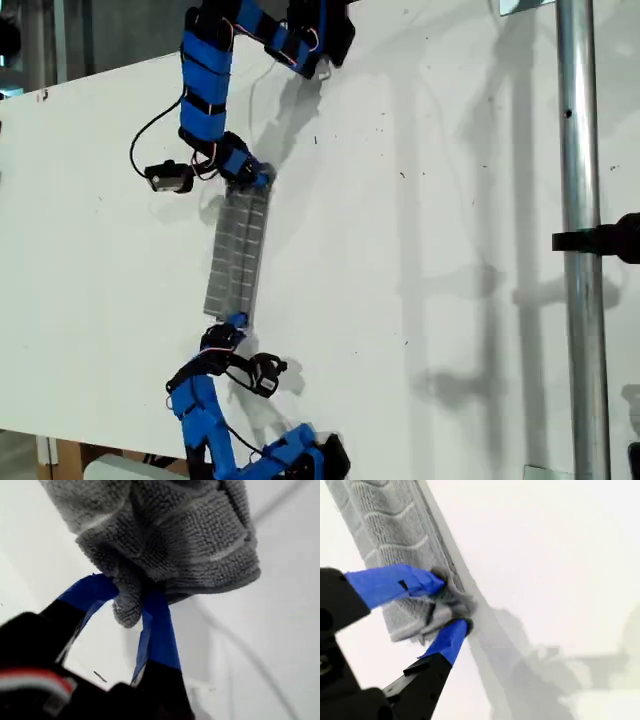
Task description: Grasp corners of a towel and fold twice.
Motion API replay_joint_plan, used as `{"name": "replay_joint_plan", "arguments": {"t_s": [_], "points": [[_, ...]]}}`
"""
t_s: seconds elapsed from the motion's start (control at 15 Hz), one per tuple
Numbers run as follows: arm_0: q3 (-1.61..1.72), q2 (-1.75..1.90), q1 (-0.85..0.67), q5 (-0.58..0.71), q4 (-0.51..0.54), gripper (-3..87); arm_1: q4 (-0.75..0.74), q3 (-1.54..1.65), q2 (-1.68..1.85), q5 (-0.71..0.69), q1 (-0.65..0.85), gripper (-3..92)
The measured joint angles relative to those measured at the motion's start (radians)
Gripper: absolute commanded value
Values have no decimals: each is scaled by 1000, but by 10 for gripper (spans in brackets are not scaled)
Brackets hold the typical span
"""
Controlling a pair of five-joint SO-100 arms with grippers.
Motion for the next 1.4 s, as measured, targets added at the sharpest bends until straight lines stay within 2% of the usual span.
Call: {"name": "replay_joint_plan", "arguments": {"t_s": [0.13, 0.4, 0.53, 0.73, 0.8, 0.87, 0.93, 1.13, 1.27, 1.4], "points": [[34, 95, -20, -6, 44, 441, 63, 34, 118, 0, 44, 300], [187, 595, -2, -38, 123, 373, 229, 132, 551, 14, 107, 296], [344, 884, 75, -103, 129, 305, 284, 299, 884, 83, 121, 273], [726, 1425, 233, -259, 127, 190, 281, 548, 1264, 287, -35, 250], [841, 1626, 282, -325, 155, 85, 278, 624, 1347, 371, -87, 243], [951, 1816, 341, -377, 169, 19, 276, 670, 1404, 417, -144, 240], [1037, 1945, 402, -408, 169, -5, 278, 719, 1453, 476, -156, 235], [1206, 2006, 538, -428, 123, -26, 313, 822, 1609, 580, -175, 281], [1250, 2017, 612, -410, 106, -26, 316, 848, 1655, 583, -132, 297], [1259, 2016, 612, -388, 106, -26, 291, 850, 1634, 551, -72, 306]]}}
